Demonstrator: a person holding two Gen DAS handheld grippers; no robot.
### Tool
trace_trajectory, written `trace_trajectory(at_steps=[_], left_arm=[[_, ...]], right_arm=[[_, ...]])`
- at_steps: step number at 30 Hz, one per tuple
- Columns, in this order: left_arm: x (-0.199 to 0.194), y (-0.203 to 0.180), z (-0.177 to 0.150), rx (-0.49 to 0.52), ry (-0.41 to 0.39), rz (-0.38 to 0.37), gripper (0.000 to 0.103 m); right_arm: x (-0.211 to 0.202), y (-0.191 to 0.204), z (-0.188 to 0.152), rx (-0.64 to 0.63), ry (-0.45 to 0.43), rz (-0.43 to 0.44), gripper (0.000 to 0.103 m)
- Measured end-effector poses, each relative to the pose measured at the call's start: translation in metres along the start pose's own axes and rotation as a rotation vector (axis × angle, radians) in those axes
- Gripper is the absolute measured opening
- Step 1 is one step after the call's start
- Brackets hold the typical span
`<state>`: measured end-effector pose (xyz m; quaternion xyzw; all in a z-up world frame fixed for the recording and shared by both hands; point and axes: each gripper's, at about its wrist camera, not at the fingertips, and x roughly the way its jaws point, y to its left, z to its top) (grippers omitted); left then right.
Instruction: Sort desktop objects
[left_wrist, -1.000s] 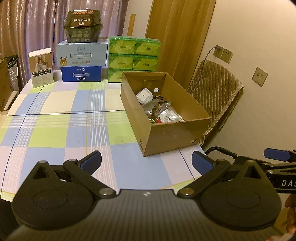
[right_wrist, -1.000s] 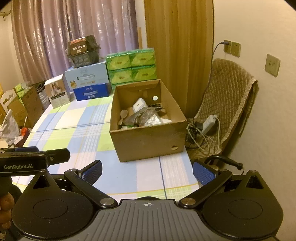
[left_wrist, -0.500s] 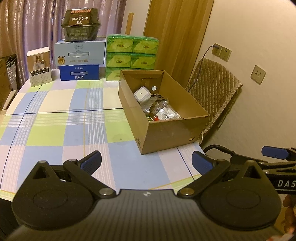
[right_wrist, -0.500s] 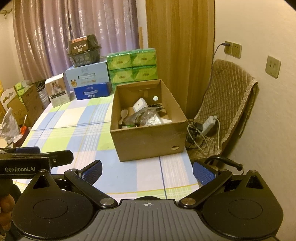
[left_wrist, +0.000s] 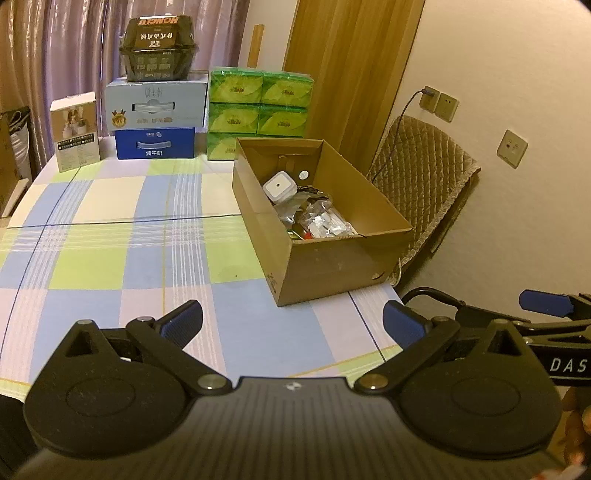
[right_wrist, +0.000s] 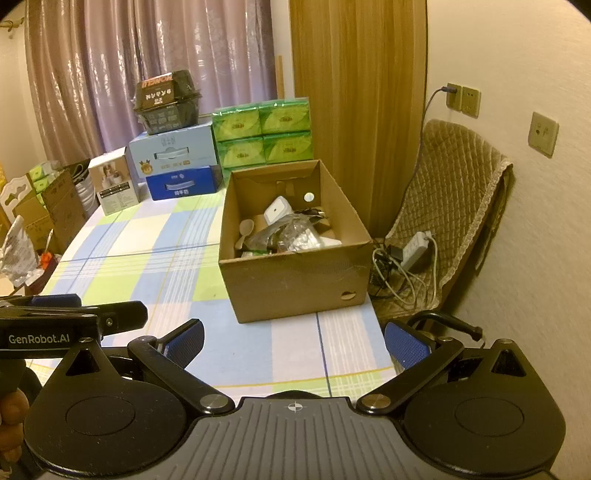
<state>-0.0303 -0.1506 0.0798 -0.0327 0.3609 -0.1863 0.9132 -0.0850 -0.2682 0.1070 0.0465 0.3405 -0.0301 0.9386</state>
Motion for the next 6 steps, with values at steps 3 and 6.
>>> trace_trajectory(at_steps=[3,6], left_arm=[[-0.0012,-0.0001,-0.0011,-0.004,-0.01,-0.005,0.102],[-0.001,-0.0007,-0.0007,-0.001,-0.012,-0.002,0.102]], right_arm=[[0.0001,-0.0003,-0.0005,0.002,0.001,0.0,0.101],[0.0001,-0.0002,-0.0014,0.002,0.001,0.0,0.101]])
